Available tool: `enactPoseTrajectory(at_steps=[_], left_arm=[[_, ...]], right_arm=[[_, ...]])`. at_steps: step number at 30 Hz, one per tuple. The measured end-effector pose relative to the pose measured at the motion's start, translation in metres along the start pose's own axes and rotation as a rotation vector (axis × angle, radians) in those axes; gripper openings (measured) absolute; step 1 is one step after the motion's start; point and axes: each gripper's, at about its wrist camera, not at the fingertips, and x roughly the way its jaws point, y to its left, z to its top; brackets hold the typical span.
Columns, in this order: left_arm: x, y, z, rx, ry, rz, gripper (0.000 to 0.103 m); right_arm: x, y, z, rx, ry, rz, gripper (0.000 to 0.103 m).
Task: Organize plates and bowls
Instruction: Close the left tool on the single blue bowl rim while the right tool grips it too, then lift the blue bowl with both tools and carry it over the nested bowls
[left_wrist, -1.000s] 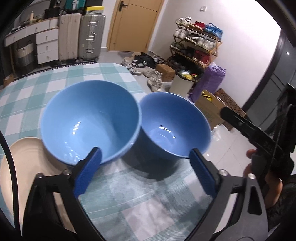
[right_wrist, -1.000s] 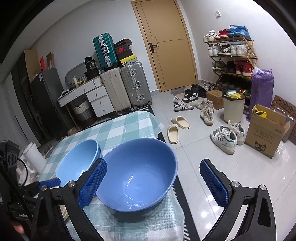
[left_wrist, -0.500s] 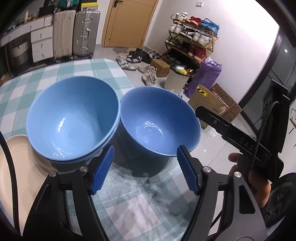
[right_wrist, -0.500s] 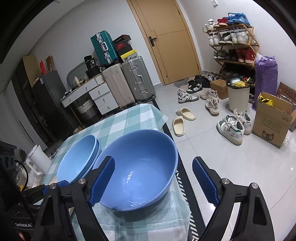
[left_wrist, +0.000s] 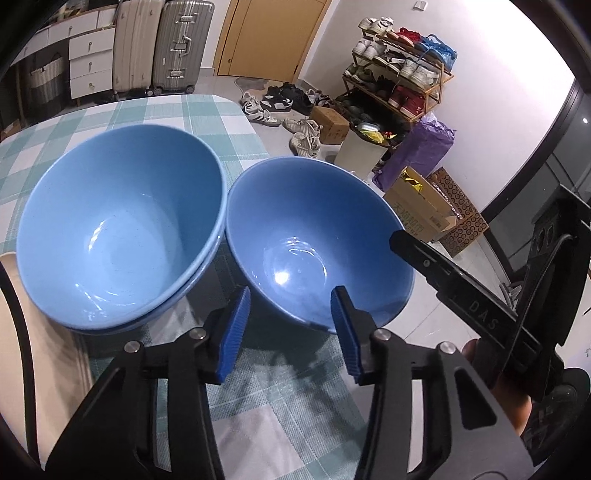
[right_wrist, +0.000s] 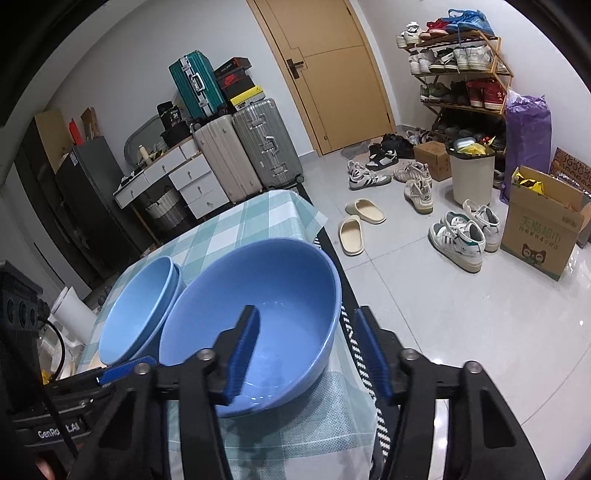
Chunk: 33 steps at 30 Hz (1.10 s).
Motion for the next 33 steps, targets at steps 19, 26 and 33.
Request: enactPoseTrajectory(at_steps=[19, 26, 33], left_arm=[[0.024, 0.011, 0.010, 0.021, -0.013, 0.019, 0.029], [0.017, 0.004, 0.006, 0.060, -0.035, 0.043, 0.029], [0.008, 0.002, 0.007, 0.072, -0.053, 0.051, 0.029]], right_arm=[[0.015, -0.001, -0.007, 0.005, 0.031, -0.030, 0.026], [0.014, -0.003, -0.006, -0.002, 0.028, -0.037, 0.025], [0.008, -0.001, -0.004, -0.018, 0.006, -0.035, 0.025]])
